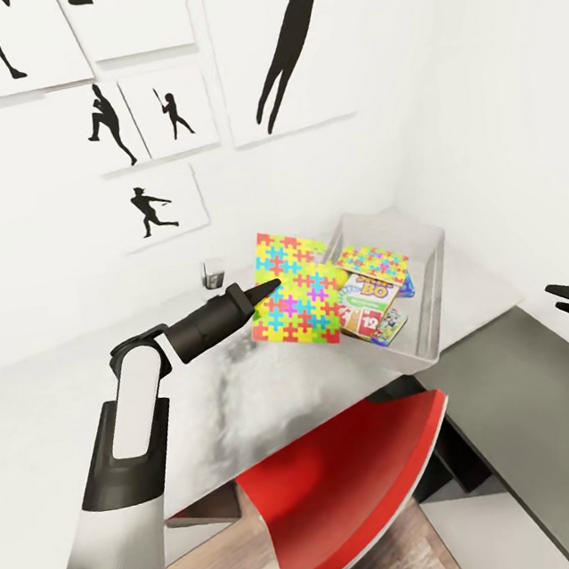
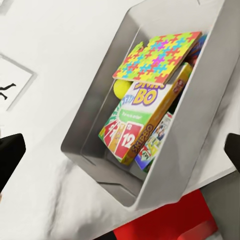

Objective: Put all the toys in the child's room - the three board games (two on the bed and one on the table), the two jigsaw puzzles on the table, and the tennis ball on the table - inside the toy box on the table in the child's room.

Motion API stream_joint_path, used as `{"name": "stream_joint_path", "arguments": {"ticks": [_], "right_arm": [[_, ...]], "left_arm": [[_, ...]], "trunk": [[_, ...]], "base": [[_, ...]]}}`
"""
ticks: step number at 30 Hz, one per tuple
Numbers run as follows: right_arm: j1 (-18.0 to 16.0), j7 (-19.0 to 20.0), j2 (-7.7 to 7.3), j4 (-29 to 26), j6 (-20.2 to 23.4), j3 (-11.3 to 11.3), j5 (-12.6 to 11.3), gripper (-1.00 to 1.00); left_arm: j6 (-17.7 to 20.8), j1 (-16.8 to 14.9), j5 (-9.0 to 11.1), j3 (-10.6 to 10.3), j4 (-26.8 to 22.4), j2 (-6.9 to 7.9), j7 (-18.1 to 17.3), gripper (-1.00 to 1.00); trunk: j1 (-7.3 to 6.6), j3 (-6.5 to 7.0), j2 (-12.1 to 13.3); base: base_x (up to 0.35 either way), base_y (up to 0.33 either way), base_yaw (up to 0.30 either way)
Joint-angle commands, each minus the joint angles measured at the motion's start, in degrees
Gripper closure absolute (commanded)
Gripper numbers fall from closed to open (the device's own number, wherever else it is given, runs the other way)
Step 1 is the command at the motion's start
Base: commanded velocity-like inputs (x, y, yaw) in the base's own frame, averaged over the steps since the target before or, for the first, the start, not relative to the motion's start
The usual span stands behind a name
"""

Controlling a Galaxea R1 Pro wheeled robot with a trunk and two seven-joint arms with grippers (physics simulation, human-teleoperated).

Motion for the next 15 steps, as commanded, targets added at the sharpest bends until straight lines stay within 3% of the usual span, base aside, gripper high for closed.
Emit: {"name": "stream_joint_path", "arguments": {"ticks": [1, 9, 15], "right_arm": [[-0.06, 0.57, 0.00, 0.02, 0.23, -0.07, 0.53, -1.00], [-0.06, 0.57, 0.02, 0.03, 0.23, -0.07, 0.53, -1.00], [-0.05, 0.57, 0.02, 0.03, 0.23, -0.07, 0.53, -1.00]], "left_arm": [[0.22, -0.04, -0.45, 0.07, 0.00, -0.04, -0.45, 1.00], [0.17, -0.22, -0.46, 0.05, 0.00, -0.04, -0.40, 1.00], [0.17, -0.42, -0.44, 0.04, 0.13, -0.04, -0.40, 1.00]], "trunk": [[0.03, -0.08, -0.10], [0.03, -0.08, -0.10], [0.03, -0.08, -0.10]], "base": [[0.026, -0.017, 0.048], [0.068, -0.006, 0.017], [0.271, -0.001, 0.003]]}}
